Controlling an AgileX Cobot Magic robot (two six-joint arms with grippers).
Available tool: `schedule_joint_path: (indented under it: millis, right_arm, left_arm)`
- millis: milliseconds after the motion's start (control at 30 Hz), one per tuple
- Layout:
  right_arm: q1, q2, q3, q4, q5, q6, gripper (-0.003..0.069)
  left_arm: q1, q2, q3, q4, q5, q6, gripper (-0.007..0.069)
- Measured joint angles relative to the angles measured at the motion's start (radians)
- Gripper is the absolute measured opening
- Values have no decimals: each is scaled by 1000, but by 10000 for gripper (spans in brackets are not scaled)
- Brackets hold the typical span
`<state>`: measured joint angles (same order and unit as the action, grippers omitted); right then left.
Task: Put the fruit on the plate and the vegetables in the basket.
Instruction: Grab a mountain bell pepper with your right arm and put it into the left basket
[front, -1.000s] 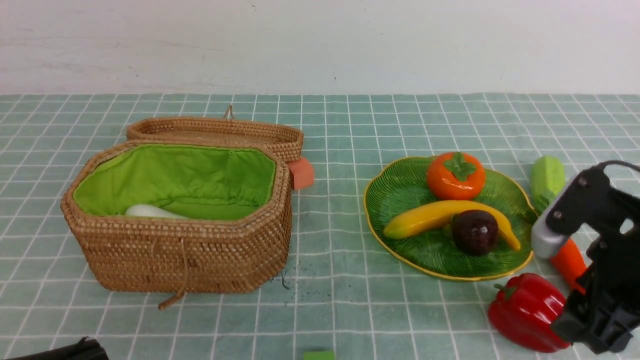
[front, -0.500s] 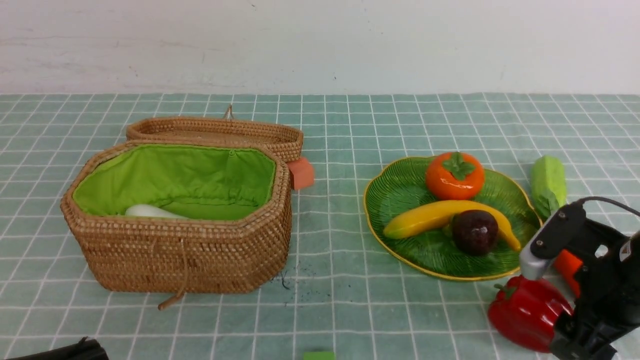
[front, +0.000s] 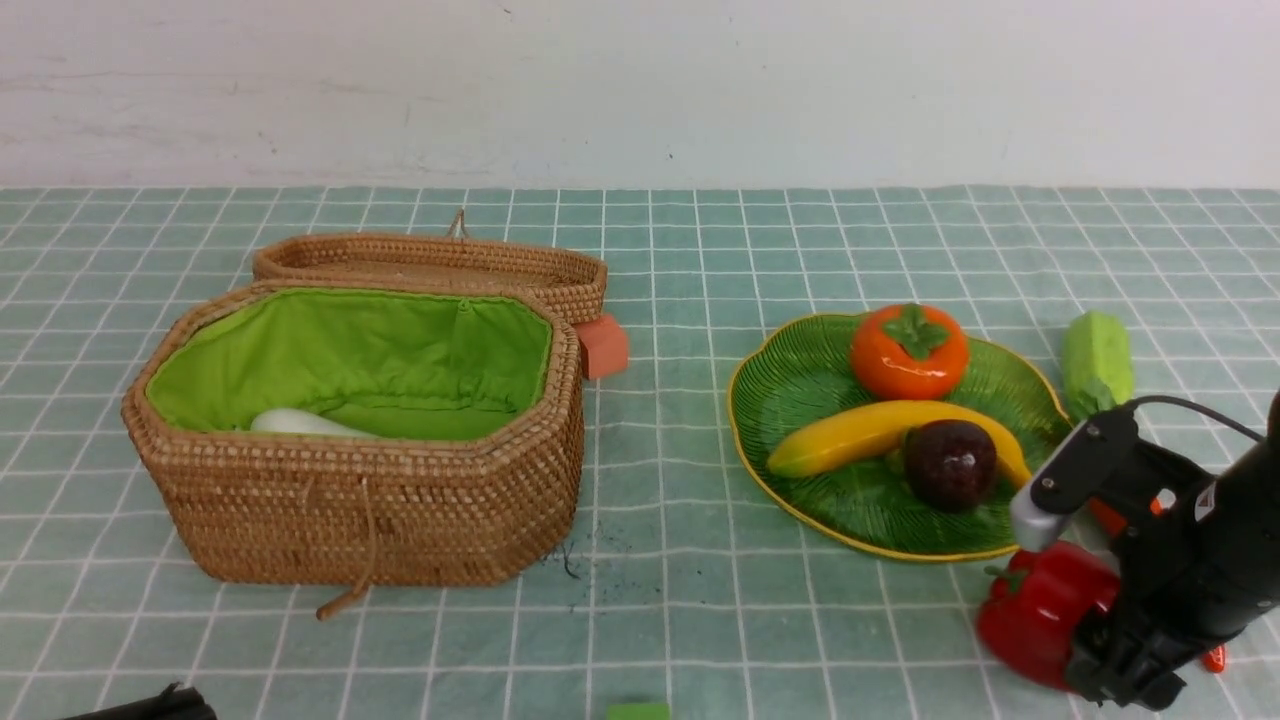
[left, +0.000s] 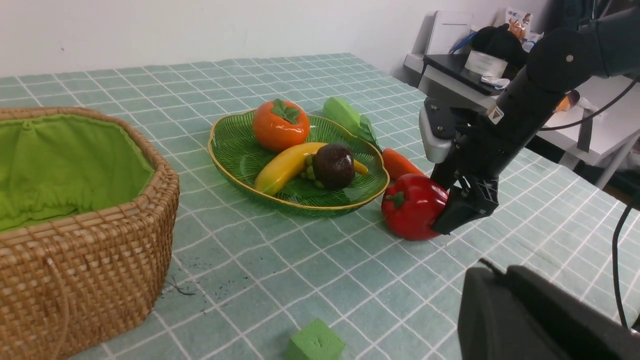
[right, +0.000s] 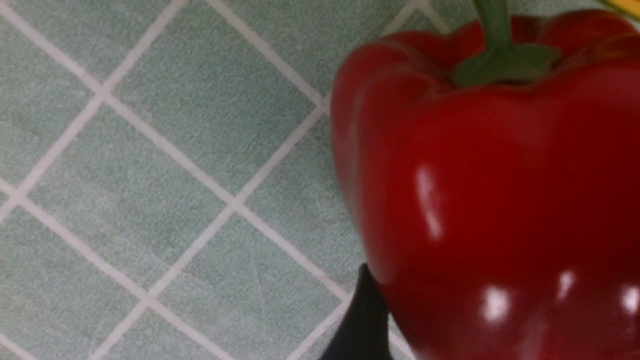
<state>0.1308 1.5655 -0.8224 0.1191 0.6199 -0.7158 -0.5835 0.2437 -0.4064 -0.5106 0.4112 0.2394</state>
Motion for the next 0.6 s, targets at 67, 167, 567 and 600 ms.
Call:
schedule_joint_path:
  millis: [67,167,567,600]
  right_arm:
    - [0,0,0,0,-2,-12,586]
    - [0,0,0,0,-2,-15,558]
    - [0,0,-19,3,127,10,495]
    - [0,0,-21,3,127,13,495]
  left_arm:
    - [0,0,0,0,2,0,24]
    - [0,0,0,0,2,0,24]
    - [0,0,0,0,4,0,24]
    - [0,0,0,0,4,0,24]
